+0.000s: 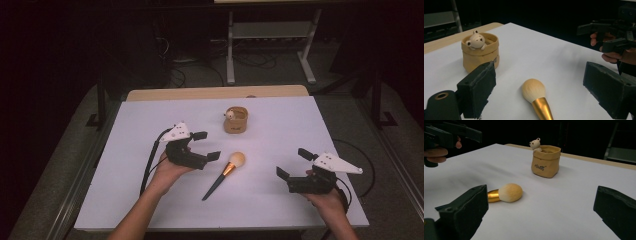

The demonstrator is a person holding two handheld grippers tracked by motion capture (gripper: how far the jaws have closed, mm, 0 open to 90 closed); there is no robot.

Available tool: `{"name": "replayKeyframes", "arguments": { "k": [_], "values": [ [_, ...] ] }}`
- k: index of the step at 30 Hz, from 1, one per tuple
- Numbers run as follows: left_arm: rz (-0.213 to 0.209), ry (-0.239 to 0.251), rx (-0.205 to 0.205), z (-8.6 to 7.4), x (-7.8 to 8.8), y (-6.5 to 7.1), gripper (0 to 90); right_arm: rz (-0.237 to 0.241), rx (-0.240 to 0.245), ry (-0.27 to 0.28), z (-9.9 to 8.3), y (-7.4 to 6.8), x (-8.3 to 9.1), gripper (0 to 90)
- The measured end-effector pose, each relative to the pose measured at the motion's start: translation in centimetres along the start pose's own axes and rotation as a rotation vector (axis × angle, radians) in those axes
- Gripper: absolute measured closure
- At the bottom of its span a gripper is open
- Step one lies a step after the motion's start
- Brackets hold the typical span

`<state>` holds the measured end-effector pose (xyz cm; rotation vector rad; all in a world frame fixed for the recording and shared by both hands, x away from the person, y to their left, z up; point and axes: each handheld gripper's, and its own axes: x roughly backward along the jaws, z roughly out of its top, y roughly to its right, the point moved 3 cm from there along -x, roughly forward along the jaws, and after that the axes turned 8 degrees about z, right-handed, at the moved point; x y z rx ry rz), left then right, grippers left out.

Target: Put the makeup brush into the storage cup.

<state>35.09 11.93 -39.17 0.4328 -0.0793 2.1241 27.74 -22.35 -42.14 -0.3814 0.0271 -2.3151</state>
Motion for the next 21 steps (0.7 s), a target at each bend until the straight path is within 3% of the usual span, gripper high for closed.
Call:
{"name": "replayKeyframes", "arguments": {
  "k": [21],
  "values": [
    [-0.015,-0.008,0.000,0.6,-1.2,0.3,10.5,-0.004,-0.008,-0.002,0.0,0.0,-0.1,0.0]
  ]
}}
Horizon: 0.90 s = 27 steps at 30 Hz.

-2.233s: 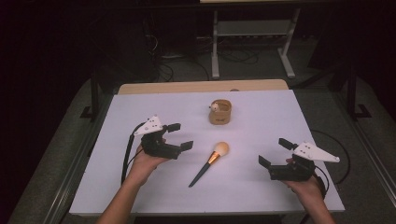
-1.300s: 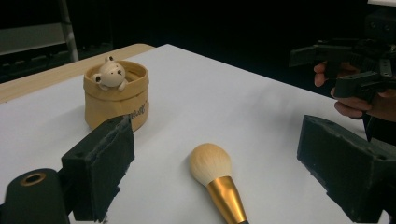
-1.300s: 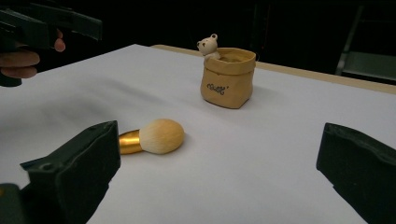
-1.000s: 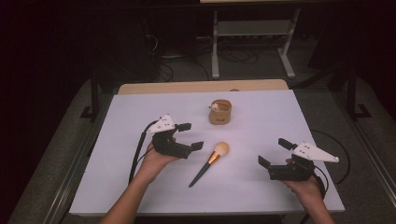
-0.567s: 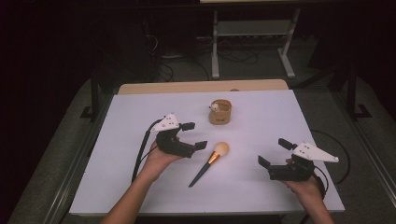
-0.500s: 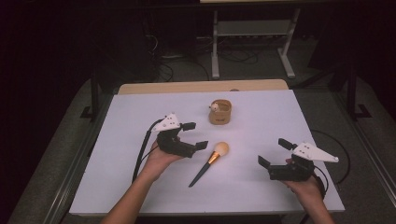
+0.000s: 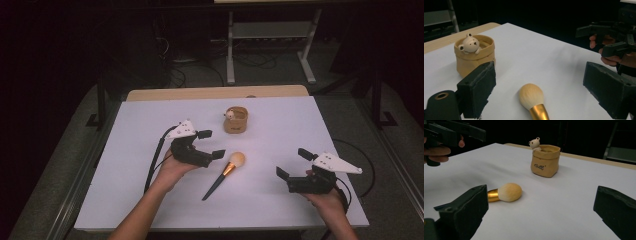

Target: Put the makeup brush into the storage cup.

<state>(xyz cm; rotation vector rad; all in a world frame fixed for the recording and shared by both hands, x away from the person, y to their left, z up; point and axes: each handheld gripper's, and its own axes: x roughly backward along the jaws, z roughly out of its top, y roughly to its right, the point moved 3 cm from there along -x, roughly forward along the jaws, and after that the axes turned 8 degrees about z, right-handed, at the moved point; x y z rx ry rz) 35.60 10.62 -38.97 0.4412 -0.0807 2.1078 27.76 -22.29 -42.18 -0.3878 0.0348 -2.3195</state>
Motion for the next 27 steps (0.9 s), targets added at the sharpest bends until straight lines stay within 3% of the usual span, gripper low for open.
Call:
{"name": "replayKeyframes", "arguments": {
  "k": [27],
  "values": [
    [-0.021,-0.026,-0.030,0.8,-2.4,0.7,10.5,-0.002,0.013,-0.007,0.0,0.4,-0.2,0.0]
  ]
}}
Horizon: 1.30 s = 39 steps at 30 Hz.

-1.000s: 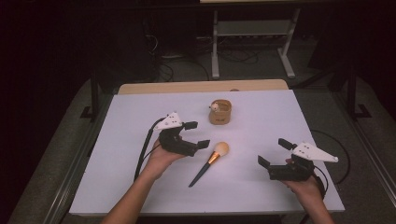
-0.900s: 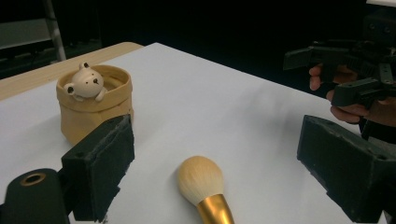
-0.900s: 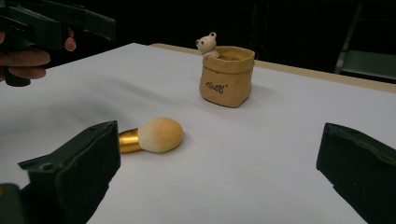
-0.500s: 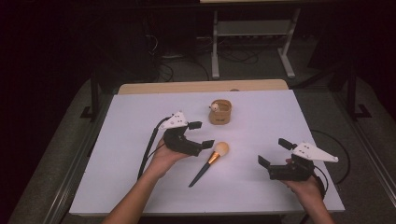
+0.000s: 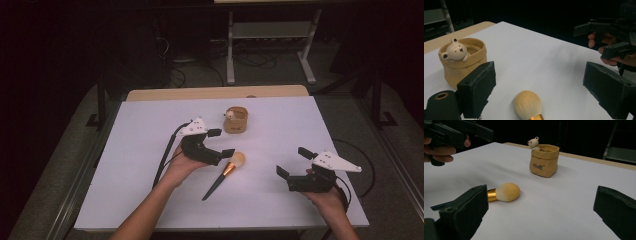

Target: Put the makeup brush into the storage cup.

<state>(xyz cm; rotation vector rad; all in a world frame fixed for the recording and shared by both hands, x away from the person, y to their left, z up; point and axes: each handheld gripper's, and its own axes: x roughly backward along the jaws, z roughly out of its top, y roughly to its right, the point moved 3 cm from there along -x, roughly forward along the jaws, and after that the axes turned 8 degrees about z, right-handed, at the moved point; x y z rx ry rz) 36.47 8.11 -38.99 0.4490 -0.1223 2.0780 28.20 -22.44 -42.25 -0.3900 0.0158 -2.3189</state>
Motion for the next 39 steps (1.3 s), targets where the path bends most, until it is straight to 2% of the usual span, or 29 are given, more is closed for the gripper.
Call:
{"name": "replayKeyframes", "arguments": {
  "k": [3,10,15,24,34,39],
  "values": [
    [0.002,-0.013,0.007,-0.2,-0.4,0.0,10.5,-0.002,-0.007,-0.006,-0.1,0.0,0.0,0.0],
    [0.005,-0.076,-0.024,-0.9,-1.4,0.5,10.6,0.002,0.002,-0.014,-0.1,-0.2,-0.1,0.0],
    [0.018,-0.118,-0.027,-1.2,-2.0,0.8,10.7,0.007,0.006,-0.015,-0.1,-0.2,-0.3,0.0],
    [0.049,-0.192,-0.038,-1.6,-2.4,0.9,12.4,0.015,0.000,-0.014,-0.1,-0.2,-0.4,0.0],
    [0.059,-0.266,-0.021,-2.4,-3.1,1.0,12.4,0.020,0.001,-0.013,-0.1,-0.2,-0.5,0.0],
    [0.074,-0.316,-0.042,-2.7,-3.3,1.0,12.5,0.020,0.000,-0.013,-0.1,-0.2,-0.5,0.0]
  ]
}}
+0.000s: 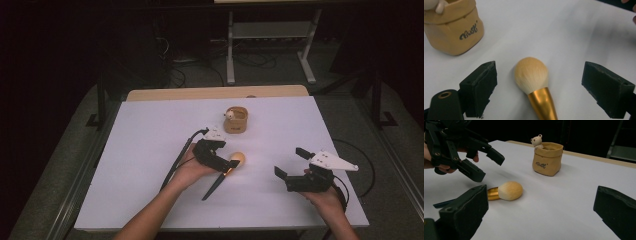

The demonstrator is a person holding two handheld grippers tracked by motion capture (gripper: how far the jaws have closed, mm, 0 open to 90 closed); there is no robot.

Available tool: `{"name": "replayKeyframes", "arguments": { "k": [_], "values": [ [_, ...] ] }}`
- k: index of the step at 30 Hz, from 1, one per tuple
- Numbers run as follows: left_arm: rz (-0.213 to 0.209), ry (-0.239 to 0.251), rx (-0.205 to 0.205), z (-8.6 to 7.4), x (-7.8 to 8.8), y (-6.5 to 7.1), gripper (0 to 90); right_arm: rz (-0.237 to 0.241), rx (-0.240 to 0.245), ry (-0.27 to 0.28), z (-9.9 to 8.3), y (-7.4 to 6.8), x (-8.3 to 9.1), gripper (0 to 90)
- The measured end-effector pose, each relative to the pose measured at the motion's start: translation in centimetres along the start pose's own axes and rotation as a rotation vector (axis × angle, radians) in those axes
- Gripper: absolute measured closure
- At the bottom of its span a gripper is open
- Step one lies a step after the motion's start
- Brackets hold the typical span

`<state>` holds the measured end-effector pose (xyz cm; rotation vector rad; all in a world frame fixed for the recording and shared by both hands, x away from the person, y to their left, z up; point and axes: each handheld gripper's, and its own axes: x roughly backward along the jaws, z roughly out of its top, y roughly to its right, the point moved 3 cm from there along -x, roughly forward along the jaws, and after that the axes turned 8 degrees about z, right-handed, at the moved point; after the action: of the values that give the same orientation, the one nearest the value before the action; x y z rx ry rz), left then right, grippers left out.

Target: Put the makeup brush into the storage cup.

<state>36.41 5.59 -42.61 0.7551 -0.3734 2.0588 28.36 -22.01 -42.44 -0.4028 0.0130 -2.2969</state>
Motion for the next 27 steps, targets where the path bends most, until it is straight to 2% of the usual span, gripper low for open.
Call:
{"name": "replayKeyframes", "arguments": {
  "k": [6,7,8,15,17,18,25,27],
  "values": [
    [0.005,-0.046,-0.001,-0.1,-0.2,-0.1,12.8,-0.001,-0.001,-0.001,0.0,0.0,0.0,0.0],
    [0.007,-0.075,0.005,-0.1,-0.4,0.0,12.9,-0.001,-0.005,0.002,0.0,0.1,0.1,0.0],
    [0.007,-0.075,0.005,-0.1,-0.4,0.0,13.1,-0.003,-0.005,0.005,0.0,0.1,0.1,0.0],
    [0.009,-0.162,-0.012,-0.3,-0.9,-0.2,13.2,-0.006,-0.009,0.008,0.1,0.2,0.2,0.0],
    [0.009,-0.162,-0.012,-0.3,-0.9,-0.2,13.2,-0.007,-0.009,0.007,0.0,0.2,0.2,0.0],
    [0.006,-0.208,-0.025,-0.2,-1.2,-0.1,13.2,-0.007,-0.007,0.006,0.0,0.2,0.1,0.0],
    [0.006,-0.238,-0.017,-0.2,-1.5,0.0,16.0,-0.003,-0.008,0.004,0.0,0.1,0.1,0.0],
    [0.004,-0.246,0.005,-0.2,-1.8,0.1,17.8,-0.002,-0.006,0.001,0.0,0.1,0.1,0.0]
  ]
}}
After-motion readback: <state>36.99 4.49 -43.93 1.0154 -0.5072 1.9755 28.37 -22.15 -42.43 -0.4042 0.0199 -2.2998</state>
